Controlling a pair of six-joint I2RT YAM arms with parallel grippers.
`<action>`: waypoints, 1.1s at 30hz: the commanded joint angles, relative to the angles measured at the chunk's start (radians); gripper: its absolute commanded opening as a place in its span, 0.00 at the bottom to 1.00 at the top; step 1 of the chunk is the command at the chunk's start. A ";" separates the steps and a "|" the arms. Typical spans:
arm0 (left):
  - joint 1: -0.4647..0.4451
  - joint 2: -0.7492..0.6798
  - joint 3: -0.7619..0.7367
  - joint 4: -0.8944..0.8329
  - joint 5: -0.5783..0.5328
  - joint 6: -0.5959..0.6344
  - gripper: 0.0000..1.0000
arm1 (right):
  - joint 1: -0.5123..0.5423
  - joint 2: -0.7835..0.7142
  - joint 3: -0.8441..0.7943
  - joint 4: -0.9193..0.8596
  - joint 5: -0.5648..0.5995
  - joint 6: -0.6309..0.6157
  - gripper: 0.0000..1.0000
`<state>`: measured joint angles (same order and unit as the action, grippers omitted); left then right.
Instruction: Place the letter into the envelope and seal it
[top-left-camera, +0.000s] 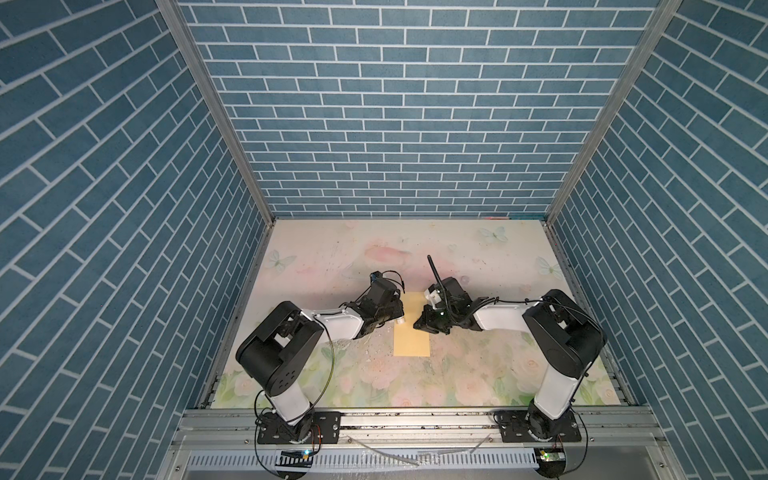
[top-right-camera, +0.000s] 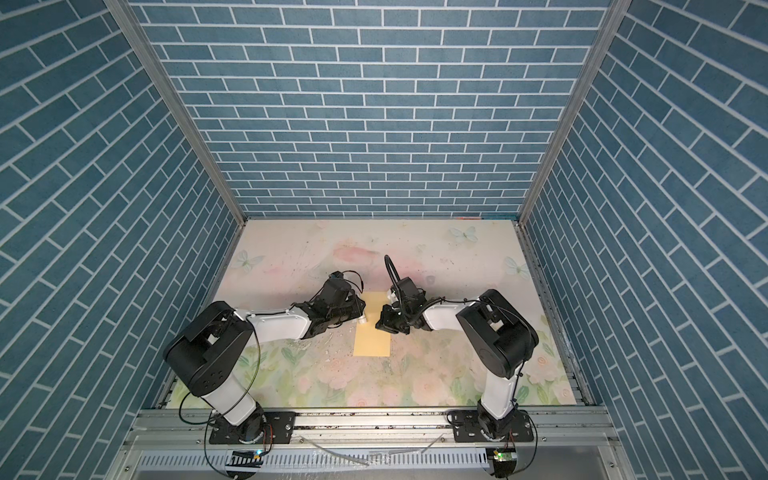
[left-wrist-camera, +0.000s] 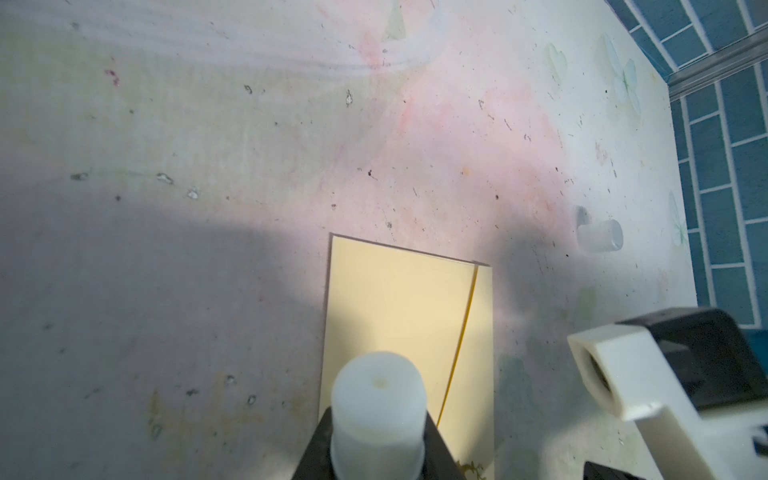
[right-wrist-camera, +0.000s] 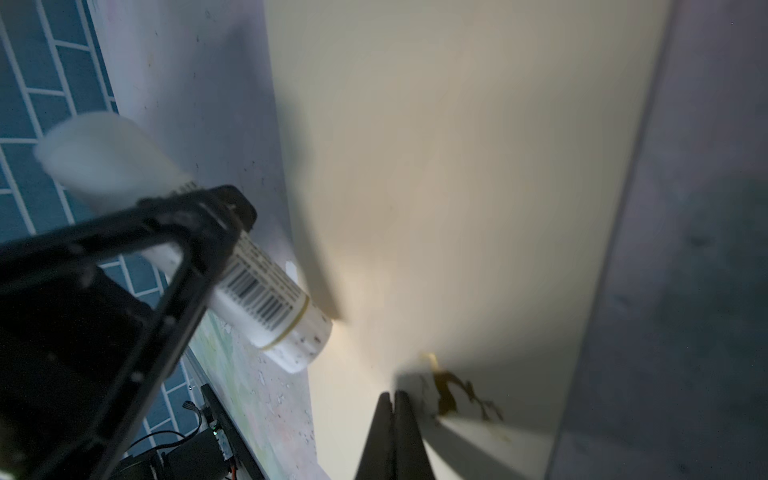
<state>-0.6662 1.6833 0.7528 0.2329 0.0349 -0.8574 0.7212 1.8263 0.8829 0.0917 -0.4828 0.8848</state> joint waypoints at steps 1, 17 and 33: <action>-0.004 0.023 -0.004 -0.070 -0.011 0.014 0.00 | -0.012 0.058 0.033 -0.096 0.049 -0.030 0.00; -0.004 0.036 -0.009 -0.055 -0.013 0.012 0.00 | -0.011 -0.096 -0.232 -0.039 0.052 0.028 0.00; -0.004 0.009 -0.015 -0.067 -0.015 0.012 0.00 | -0.051 0.048 0.030 -0.067 0.033 -0.023 0.00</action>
<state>-0.6662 1.6833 0.7528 0.2333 0.0349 -0.8574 0.6918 1.8400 0.8890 0.1116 -0.5014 0.8890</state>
